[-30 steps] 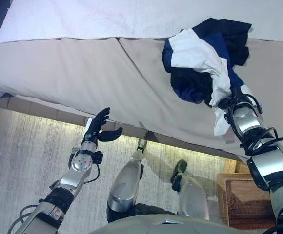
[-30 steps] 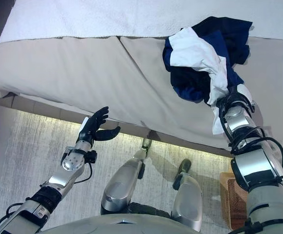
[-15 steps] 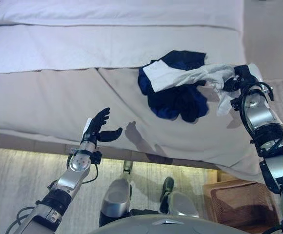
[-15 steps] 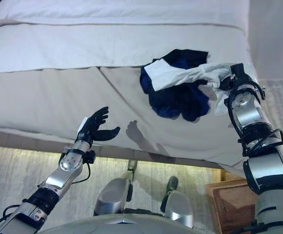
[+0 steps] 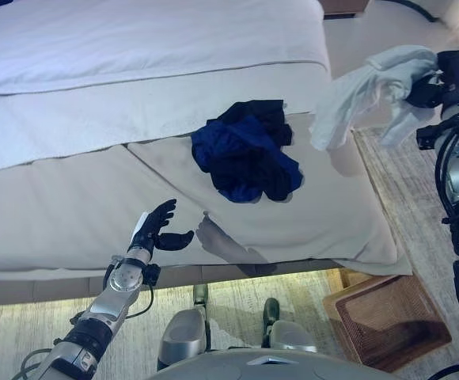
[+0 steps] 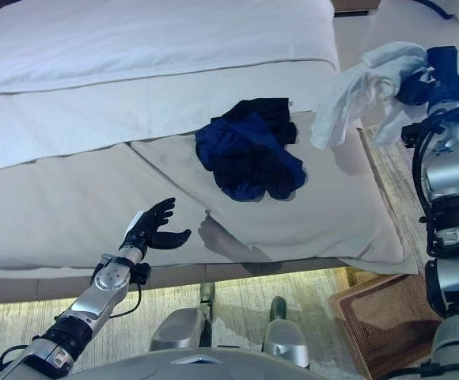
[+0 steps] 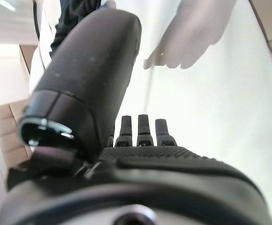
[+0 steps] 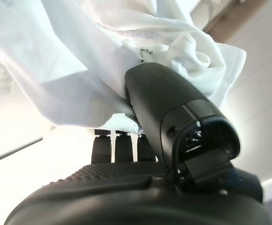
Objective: Pick up the clothes from the bed and place them into the basket
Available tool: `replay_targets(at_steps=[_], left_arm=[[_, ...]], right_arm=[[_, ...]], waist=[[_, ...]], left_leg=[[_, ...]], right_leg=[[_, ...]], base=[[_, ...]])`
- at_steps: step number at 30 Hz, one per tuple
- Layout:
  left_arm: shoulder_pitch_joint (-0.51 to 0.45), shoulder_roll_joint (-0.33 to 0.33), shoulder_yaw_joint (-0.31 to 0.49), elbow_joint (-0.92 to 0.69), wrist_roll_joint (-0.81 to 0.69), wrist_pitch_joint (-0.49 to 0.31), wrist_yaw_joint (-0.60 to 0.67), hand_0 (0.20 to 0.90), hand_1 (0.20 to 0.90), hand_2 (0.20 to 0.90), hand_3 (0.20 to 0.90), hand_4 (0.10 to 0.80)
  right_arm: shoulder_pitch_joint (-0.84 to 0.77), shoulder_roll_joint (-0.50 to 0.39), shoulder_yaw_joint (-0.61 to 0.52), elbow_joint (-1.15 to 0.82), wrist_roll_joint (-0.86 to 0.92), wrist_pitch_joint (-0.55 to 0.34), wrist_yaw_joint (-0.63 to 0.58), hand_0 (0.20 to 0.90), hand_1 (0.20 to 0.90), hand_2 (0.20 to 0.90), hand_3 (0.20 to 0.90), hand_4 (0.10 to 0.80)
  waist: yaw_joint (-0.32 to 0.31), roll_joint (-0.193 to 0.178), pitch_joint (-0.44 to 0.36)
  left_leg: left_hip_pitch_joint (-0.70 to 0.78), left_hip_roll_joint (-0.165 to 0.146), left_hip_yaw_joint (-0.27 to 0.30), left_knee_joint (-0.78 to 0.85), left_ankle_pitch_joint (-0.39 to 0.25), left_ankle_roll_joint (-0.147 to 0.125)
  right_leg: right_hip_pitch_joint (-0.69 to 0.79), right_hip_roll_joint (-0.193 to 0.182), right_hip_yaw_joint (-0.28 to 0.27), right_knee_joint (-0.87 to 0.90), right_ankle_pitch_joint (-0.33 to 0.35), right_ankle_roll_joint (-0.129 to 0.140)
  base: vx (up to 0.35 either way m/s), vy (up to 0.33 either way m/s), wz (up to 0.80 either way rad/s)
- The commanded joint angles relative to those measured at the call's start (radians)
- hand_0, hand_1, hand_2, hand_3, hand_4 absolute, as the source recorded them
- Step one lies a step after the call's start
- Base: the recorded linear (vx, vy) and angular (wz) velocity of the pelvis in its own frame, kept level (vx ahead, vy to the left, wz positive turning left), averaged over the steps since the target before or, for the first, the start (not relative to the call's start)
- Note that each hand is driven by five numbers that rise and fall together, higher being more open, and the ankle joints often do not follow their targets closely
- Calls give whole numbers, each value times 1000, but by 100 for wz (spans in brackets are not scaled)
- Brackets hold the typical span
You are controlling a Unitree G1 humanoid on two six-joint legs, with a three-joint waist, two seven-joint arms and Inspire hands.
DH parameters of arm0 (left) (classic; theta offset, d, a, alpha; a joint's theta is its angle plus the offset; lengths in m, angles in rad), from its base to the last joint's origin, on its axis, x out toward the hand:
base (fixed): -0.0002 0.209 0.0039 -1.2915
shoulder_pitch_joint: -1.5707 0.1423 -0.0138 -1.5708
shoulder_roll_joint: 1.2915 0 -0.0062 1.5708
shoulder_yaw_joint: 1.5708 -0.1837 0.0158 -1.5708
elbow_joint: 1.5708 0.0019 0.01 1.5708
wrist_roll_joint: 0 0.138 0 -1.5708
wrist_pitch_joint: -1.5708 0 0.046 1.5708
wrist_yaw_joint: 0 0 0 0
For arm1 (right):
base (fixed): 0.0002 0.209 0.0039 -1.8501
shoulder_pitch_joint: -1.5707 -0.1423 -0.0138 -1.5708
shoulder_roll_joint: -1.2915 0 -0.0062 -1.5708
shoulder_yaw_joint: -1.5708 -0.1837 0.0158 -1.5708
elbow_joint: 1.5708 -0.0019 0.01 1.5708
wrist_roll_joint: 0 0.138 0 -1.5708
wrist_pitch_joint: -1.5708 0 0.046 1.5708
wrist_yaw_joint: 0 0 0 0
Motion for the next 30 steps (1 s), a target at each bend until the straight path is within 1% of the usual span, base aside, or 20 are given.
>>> replay_targets(at_steps=[1, 2, 4, 8, 10, 12, 16, 20, 27, 30], left_arm=[[-21, -22, -22, 47, 66, -76, 12, 900, 900, 900, 900, 800], [-22, -22, -23, 49, 69, -76, 10, 900, 900, 900, 900, 800], [-34, -30, -24, 60, 78, -73, 13, 900, 900, 900, 900, 800], [-41, -44, -12, 76, 98, -69, 9, 900, 900, 900, 900, 800], [-42, -56, -3, 85, 110, -71, 12, 900, 900, 900, 900, 800], [-45, -59, -2, 90, 117, -68, 12, 900, 900, 900, 900, 800], [-56, -70, 10, 105, 135, -56, 3, 900, 900, 900, 900, 800], [-71, -78, 20, 119, 151, -52, -5, 900, 900, 900, 900, 800], [-74, -97, 17, 116, 152, -54, 1, 900, 900, 900, 900, 800], [-72, -99, 8, 99, 151, -45, 1, 900, 900, 900, 900, 800]], right_arm=[[-5, -132, -18, -99, 5, -37, -54, 300, 300, 300, 200, 100], [-2, -132, -21, -101, 3, -35, -53, 300, 300, 300, 200, 100], [29, -141, -41, -119, -9, -16, -39, 300, 300, 300, 200, 100], [132, -142, -109, -152, -5, -5, -39, 300, 300, 300, 200, 100], [207, -128, -160, -176, 0, -10, -39, 300, 300, 300, 200, 100], [241, -120, -186, -184, -1, -10, -29, 300, 300, 300, 200, 100], [370, -90, -270, -247, -2, -10, -10, 300, 300, 300, 200, 100], [494, -37, -338, -292, -1, -27, 5, 300, 300, 300, 200, 100], [599, 27, -371, -268, -13, -61, 55, 300, 300, 300, 200, 100], [616, 41, -359, -225, -21, -72, 43, 300, 300, 300, 200, 100]], waist=[[-43, -21, -180], [-42, -21, -179], [-66, -21, -180], [-103, -21, -173], [-132, -18, -167], [-144, -17, -166], [-200, -8, -161], [-252, -2, -155], [-295, 11, -146], [-299, 15, -142]], left_leg=[[80, 21, 38, 41, -182, -12], [80, 21, 39, 41, -182, -12], [84, 25, 53, 45, -187, -13], [89, 33, 79, 59, -200, -13], [95, 37, 97, 61, -206, -14], [98, 40, 108, 59, -207, -15], [110, 48, 143, 48, -207, -17], [116, 52, 181, 57, -219, -20], [126, 62, 237, 72, -241, -25], [126, 64, 250, 76, -246, -26]], right_leg=[[-77, 39, 75, 37, 39, -10], [-78, 39, 77, 38, 39, -10], [-85, 43, 97, 38, 41, -9], [-98, 50, 130, 41, 45, -7], [-105, 55, 151, 37, 49, -7], [-109, 58, 163, 33, 54, -6], [-130, 72, 200, 39, 59, -4], [-157, 84, 235, 41, 70, -1], [-192, 94, 264, 31, 89, 1], [-201, 94, 267, 26, 96, 3]], base=[[-3, 29, -28], [-5, 32, -25], [-4, 31, -28], [-10, 23, -32], [-13, 20, -31], [-12, 12, -33], [1, 10, -32], [-10, -14, -36], [2, -27, -31], [10, -55, -19]])
